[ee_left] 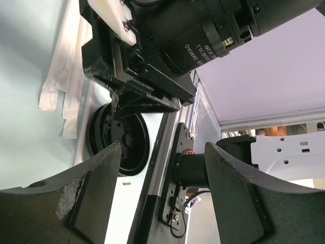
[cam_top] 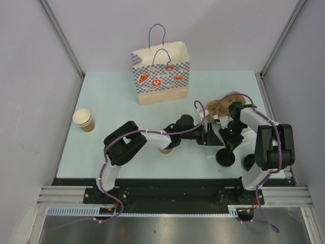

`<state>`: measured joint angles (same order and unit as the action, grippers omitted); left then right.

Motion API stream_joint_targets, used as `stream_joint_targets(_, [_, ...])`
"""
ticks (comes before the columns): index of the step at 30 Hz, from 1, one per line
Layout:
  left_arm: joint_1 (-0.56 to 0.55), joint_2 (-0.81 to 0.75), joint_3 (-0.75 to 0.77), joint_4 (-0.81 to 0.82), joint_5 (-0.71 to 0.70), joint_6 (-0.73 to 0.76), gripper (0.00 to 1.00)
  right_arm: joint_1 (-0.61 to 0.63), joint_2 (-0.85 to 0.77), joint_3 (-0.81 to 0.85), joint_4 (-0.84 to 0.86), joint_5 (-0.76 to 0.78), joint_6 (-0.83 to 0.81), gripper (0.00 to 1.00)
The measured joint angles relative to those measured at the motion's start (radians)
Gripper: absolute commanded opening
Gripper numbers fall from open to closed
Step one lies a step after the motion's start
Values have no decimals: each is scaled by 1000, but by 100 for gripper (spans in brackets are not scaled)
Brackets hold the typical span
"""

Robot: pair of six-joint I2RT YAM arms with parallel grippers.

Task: Pack the takeout coffee

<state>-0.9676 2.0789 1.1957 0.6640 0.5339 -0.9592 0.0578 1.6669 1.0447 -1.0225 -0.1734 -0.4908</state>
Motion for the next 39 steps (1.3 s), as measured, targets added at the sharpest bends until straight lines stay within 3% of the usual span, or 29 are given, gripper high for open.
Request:
stream_joint_targets(2, [2, 0, -3, 0, 0, 0, 72, 1, 0, 0, 1, 2, -3, 12])
stream_joint_targets(3, [3, 0, -4, 0, 0, 0, 72, 1, 0, 0, 1, 1, -3, 1])
stream_joint_targets(4, [5, 0, -6, 0, 0, 0, 72, 2, 0, 0, 2, 1, -7, 0])
stream_joint_targets(10, [18, 0, -25, 5, 0, 0, 72, 4, -31, -5, -7, -9, -28, 0])
stream_joint_targets(19, [49, -65, -68, -42, 0, 18, 72, -52, -308, -9, -43, -121, -108, 0])
stream_joint_targets(27, [71, -100, -91, -37, 47, -3, 73, -107, -458, -9, -45, -237, -180, 0])
stream_joint_targets(39, [71, -100, -92, 34, 107, -101, 68, -106, -506, -9, -49, -323, -246, 0])
